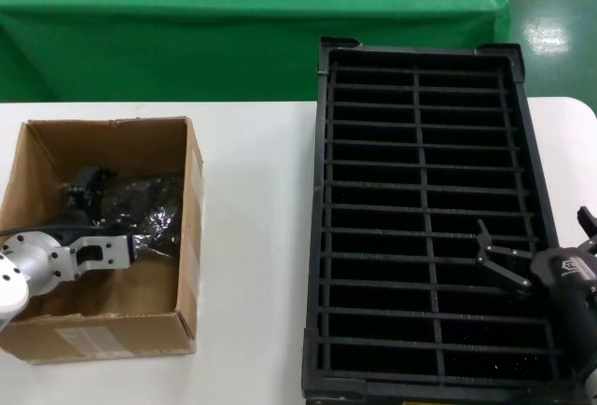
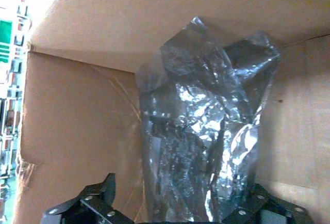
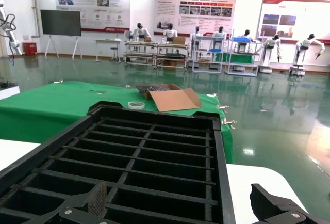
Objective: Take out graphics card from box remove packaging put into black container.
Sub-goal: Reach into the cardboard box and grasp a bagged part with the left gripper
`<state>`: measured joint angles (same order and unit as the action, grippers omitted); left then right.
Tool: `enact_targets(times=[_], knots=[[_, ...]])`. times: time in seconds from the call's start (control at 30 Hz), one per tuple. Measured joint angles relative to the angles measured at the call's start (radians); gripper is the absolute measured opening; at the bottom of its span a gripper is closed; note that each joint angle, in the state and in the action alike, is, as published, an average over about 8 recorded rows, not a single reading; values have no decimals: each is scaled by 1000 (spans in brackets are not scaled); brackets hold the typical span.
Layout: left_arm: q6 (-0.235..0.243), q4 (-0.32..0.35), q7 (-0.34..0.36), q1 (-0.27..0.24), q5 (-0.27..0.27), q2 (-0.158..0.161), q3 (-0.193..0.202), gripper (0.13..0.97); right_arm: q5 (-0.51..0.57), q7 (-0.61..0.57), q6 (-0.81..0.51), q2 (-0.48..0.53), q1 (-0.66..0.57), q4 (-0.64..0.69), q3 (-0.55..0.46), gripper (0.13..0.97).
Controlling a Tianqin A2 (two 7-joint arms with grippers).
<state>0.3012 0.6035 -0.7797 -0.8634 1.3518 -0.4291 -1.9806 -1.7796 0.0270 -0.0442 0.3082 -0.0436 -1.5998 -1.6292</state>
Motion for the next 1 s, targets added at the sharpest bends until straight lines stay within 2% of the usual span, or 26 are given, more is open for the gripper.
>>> enact_targets(times=[0.1,0.3,0.4,0.67,0.77,0.9,1.0], knots=[[8,27,48,15,-33,-11,-10,813,0,0,0,0,0,0,0,966],[18,72,149,40,-107,-31,-28,682,0,0,0,0,0,0,0,966],[10,70,158,43,-113,-34,-30,638,0,0,0,0,0,0,0,966],[-16,67,142,47,-90,-34,-28,422,0,0,0,0,0,0,0,966],[-20,79,149,53,-91,-37,-27,381,0,0,0,0,0,0,0,966],[-13,111,190,71,-118,-45,-26,301,0,0,0,0,0,0,0,966],[2,152,247,92,-163,-56,-19,261,0,0,0,0,0,0,0,966]])
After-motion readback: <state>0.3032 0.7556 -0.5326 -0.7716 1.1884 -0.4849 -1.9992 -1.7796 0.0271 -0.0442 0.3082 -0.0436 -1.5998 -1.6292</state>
